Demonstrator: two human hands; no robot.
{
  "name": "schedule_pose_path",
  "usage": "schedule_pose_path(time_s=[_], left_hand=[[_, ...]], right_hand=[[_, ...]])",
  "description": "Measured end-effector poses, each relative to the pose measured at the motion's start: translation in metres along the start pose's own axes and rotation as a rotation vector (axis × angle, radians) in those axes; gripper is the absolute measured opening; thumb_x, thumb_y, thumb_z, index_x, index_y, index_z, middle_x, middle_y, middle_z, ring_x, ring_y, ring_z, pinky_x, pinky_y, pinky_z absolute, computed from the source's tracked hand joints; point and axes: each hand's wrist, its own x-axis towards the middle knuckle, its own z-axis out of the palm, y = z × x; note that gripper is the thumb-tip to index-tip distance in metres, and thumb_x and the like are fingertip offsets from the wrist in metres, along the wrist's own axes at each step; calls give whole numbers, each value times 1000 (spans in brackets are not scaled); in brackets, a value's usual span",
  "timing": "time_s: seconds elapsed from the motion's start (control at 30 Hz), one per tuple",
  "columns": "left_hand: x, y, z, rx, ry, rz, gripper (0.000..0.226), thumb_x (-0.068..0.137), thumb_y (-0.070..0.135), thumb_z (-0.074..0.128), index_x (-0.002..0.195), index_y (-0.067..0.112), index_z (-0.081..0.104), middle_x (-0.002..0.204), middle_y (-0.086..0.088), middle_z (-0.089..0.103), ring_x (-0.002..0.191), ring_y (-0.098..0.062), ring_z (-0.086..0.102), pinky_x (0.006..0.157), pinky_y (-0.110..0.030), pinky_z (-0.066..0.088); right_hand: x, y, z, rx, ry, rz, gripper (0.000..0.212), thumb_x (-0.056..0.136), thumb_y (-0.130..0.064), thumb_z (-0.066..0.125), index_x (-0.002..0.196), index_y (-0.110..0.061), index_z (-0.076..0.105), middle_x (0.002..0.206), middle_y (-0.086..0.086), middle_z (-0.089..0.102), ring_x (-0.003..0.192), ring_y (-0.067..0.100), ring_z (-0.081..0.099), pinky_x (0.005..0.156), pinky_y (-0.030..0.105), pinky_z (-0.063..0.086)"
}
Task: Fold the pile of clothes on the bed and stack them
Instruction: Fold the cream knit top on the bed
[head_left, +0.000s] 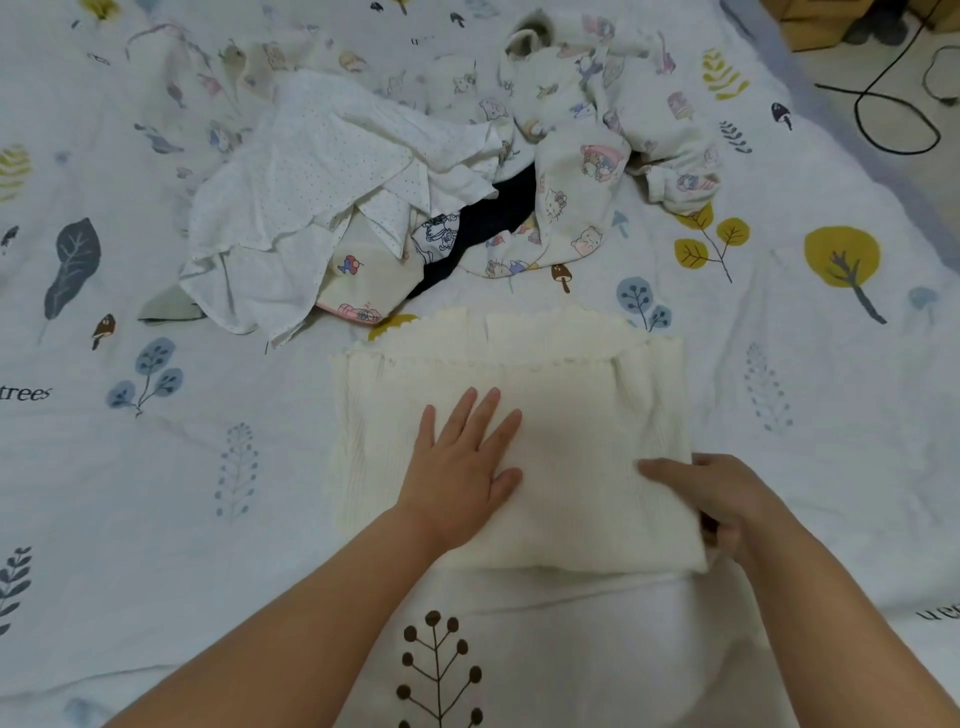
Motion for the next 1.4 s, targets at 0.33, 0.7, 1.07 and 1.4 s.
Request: schedule_pose_path(time_s=[0.33, 0.7, 1.07, 1.4], left_hand=[[-1, -13, -65, -1225, 135, -319, 33, 101, 30, 32, 119, 25, 58, 121, 5, 61, 118, -6, 52, 95, -15, 35], [-14, -95, -77, -1497, 41, -457, 56, 66, 9, 72, 118, 14, 54, 110, -11, 66, 98, -25, 65, 86, -41, 54], [-6, -70, -37, -158, 223, -127, 73, 81, 53, -1, 149, 30, 11, 159, -1, 3, 146, -24, -1, 114, -50, 3], [11, -95, 9, -193, 163, -79, 61, 84, 53, -4, 143, 39, -4, 157, 13, -3, 145, -14, -11, 113, -40, -13]], right_hand=[[-93, -58, 52, -643, 34, -550, 43, 74, -20, 64, 114, -26, 48, 98, -3, 61, 84, 20, 56, 71, 31, 44], [-116, -44, 209, -901, -149, -821, 54, 92, -24, 50, 140, -10, 27, 126, 8, 49, 114, 23, 48, 92, 30, 40], [-36, -11, 190, -975, 182, -690, 59, 100, -37, 18, 149, -19, -10, 156, 1, -19, 142, 19, -22, 116, 42, -6], [3, 18, 221, -1016, 463, -789, 63, 90, -44, 19, 145, -14, 17, 153, 9, 7, 142, 23, 7, 111, 49, 9]])
